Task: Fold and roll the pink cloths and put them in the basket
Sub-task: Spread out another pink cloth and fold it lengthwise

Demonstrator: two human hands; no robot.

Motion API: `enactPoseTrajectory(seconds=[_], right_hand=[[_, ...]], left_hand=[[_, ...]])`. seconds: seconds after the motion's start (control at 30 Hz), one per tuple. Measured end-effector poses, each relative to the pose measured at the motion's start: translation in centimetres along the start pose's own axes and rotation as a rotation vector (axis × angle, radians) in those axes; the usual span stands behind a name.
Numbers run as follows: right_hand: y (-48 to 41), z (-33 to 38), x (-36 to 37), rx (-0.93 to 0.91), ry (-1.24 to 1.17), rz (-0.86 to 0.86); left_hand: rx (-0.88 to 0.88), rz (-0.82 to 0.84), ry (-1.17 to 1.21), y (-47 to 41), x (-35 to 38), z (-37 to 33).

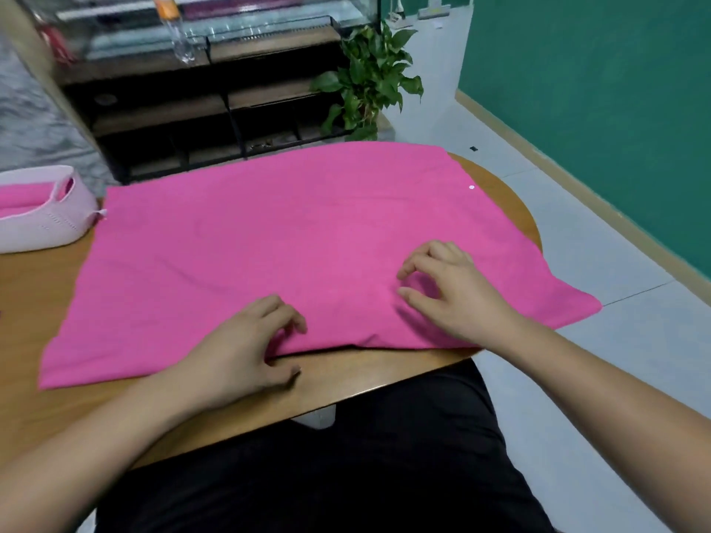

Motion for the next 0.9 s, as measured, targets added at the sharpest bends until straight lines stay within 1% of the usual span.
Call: enactPoseTrajectory(seconds=[0.17, 0.3, 0.43, 0.53, 0.6, 0.73, 0.8, 0.9], right_hand=[[-4.1, 5.6, 6.1, -0.175, -0.018, 0.146], [-5.9, 10.0, 11.1, -0.306, -0.003, 0.303], [-6.5, 13.3, 15.7, -0.407, 0.104, 0.399], [-7.0, 14.3, 17.8, -0.443, 0.183, 0.426], [-7.6, 14.4, 18.3, -0.438, 0.168, 0.431], [-9.4, 13.8, 17.8, -0.343, 0.031, 0.423], [-10.6, 13.2, 17.0, -0.299, -0.006, 0.369], [-12.2, 12.0, 16.3, -0.224, 0.006, 0.305]], left_hand=[[-0.128, -0.064, -0.063, 5.5, -0.5, 5.9], [-0.233, -0.142, -0.113, 9.1, -0.9, 10.3], [-0.34, -0.238, -0.141, 12.0, -1.9, 14.2], [-0.364, -0.271, -0.154, 13.2, -2.4, 16.3], [-0.36, -0.301, -0.168, 13.5, -2.9, 17.0], [-0.37, -0.389, -0.216, 13.1, -4.3, 18.0], [-0.417, -0.464, -0.253, 12.8, -5.4, 18.7], [-0.558, -0.558, -0.3, 12.7, -6.4, 20.1]])
Point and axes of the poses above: each hand's wrist, its own y-axis away from the middle knuckle, its own x-axis out of the palm, z = x × y, the point moved 7 cm from there along -y, towards the middle knuckle, and after that the axes turned 11 degrees about -y, right-handed, at the moved point
